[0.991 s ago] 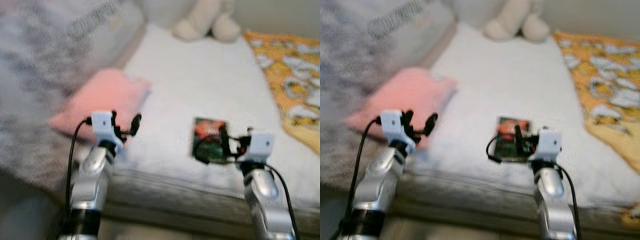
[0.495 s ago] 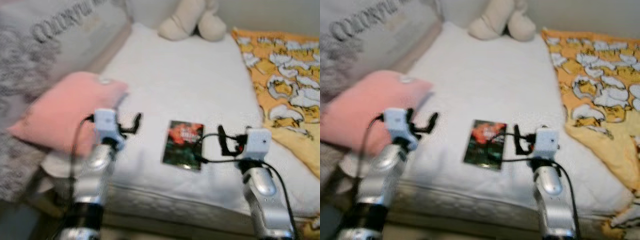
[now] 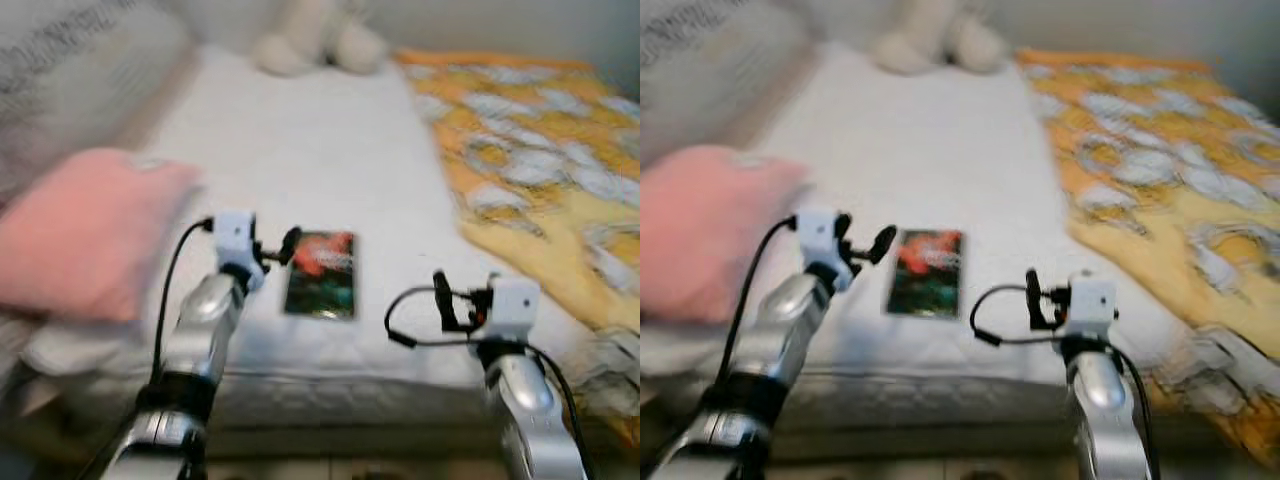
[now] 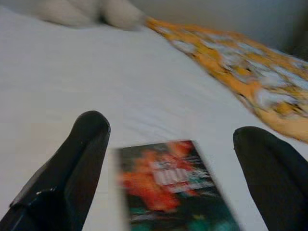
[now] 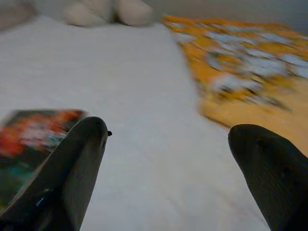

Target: Clean up the room

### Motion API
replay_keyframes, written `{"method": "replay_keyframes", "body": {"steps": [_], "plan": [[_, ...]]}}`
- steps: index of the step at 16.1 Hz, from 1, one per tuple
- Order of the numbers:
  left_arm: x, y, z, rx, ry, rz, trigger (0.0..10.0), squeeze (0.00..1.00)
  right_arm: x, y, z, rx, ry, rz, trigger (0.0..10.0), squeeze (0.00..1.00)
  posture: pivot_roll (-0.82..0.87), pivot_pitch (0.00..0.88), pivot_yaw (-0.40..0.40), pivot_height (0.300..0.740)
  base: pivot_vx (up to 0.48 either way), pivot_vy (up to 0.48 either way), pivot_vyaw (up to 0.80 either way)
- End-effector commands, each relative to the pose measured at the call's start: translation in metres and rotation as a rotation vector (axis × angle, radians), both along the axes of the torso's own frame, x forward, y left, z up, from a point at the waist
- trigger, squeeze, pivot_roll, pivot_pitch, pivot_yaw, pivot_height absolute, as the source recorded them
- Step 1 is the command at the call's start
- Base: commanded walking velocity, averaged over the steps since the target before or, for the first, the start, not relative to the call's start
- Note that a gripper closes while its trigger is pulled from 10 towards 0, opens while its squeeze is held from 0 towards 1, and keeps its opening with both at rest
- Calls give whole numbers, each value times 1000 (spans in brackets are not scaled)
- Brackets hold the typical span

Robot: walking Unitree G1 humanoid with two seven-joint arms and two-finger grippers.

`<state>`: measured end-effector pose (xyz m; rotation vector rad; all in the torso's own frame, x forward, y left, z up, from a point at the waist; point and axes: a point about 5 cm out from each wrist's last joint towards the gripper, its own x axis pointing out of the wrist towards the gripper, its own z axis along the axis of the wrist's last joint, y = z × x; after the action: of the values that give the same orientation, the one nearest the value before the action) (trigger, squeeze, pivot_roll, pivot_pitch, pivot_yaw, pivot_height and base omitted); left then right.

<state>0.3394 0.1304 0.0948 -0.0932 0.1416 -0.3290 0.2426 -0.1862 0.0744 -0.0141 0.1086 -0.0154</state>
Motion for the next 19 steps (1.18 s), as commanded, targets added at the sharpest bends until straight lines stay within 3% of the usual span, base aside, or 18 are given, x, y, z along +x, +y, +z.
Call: {"method": "replay_keyframes", "body": {"steps": [1, 4, 6, 9, 12, 14, 17, 19], "plan": [[5, -5, -8, 19, 60, -20, 10000, 0, -3, 0, 9, -12, -20, 12, 10000, 0, -64, 65, -35, 728, 0, 0, -744], [20, 2, -13, 92, 150, 69, 10000, 0, -13, -2, 12, -25, -21, 13, 10000, 0, -109, 103, -33, 728, 0, 0, 0], [31, 21, -6, 181, 167, 218, 10000, 0, -35, -11, 12, -45, 14, -20, 10000, 0, -160, 152, -29, 728, 0, 0, 0], [31, 27, -8, 210, 184, 258, 10000, 0, -57, -13, 12, -55, 56, -30, 10000, 0, -209, 197, -37, 728, 0, 0, 0], [23, 30, -23, 185, 248, 300, 10000, 0, -81, -16, 16, -73, 103, -20, 10000, 0, -254, 250, -71, 728, 0, 0, 0], [19, 30, -30, 145, 281, 313, 10000, 0, -89, -14, 23, -68, 106, 21, 10000, 0, -268, 267, -83, 728, 0, 0, 0], [13, 36, -39, 156, 316, 359, 10000, 0, -99, -8, 28, -51, 129, 91, 10000, 0, -293, 294, -109, 728, 0, 0, 0], [10, 38, -43, 90, 350, 390, 10000, 0, -103, -9, 29, -43, 144, 95, 10000, 0, -300, 300, -117, 728, 0, 0, 0]]}}
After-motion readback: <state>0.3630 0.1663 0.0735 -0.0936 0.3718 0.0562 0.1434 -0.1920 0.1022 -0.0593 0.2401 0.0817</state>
